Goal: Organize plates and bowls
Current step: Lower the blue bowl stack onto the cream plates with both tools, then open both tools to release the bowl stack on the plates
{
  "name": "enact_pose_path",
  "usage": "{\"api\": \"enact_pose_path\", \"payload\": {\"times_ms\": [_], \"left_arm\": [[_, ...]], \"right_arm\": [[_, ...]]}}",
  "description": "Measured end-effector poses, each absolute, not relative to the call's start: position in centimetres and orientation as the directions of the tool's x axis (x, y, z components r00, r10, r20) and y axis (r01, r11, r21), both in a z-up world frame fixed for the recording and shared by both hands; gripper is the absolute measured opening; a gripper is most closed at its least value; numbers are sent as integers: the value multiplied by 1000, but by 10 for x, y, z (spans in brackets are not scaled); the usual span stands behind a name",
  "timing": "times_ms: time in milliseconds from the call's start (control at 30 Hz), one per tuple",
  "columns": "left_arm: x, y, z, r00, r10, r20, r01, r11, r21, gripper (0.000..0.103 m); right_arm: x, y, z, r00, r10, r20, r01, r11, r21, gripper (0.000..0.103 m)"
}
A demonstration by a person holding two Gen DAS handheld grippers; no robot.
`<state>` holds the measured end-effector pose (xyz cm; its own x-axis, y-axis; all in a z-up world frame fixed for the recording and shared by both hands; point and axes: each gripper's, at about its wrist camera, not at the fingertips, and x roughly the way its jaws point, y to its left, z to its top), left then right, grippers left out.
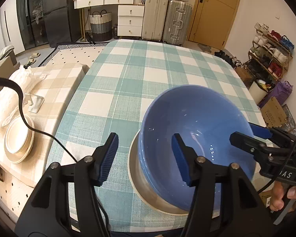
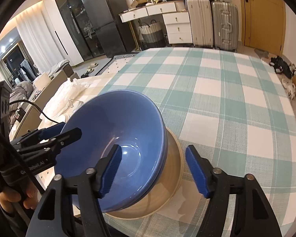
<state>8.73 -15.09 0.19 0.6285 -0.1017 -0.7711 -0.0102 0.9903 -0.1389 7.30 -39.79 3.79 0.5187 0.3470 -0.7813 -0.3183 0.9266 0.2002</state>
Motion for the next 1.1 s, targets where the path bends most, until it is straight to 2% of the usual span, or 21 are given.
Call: {"api": "enact_pose_path", "payload": {"times_ms": [33, 133, 433, 567, 667, 700, 767, 1100], "left_arm": [[85, -151, 5, 633, -104, -767, -6, 990, -139, 63], [78, -151, 13, 658, -112, -745, 12, 990, -138, 72], [47, -146, 32, 711, -115, -693, 19, 989, -144, 78], [35, -148, 37, 732, -134, -668, 39, 987, -155, 80], [24, -150, 43, 751, -137, -646, 52, 987, -150, 84], [21, -151, 45, 756, -135, -640, 54, 988, -145, 88], [16, -153, 49, 765, -134, -630, 59, 989, -139, 102], [-3, -151, 56, 810, -92, -579, 40, 994, -102, 101]], "right_arm": [[70, -399, 40, 529, 346, -775, -322, 927, 193, 75], [62, -401, 47, 560, 352, -750, -334, 924, 184, 80], [29, -412, 70, 666, 339, -665, -331, 932, 145, 88], [17, -411, 73, 696, 330, -638, -341, 934, 110, 99], [8, -411, 74, 707, 336, -622, -353, 930, 102, 100], [6, -412, 75, 715, 334, -615, -351, 931, 98, 100], [0, -414, 77, 736, 334, -589, -350, 932, 92, 101], [-21, -426, 84, 812, 279, -513, -302, 952, 40, 101]]}}
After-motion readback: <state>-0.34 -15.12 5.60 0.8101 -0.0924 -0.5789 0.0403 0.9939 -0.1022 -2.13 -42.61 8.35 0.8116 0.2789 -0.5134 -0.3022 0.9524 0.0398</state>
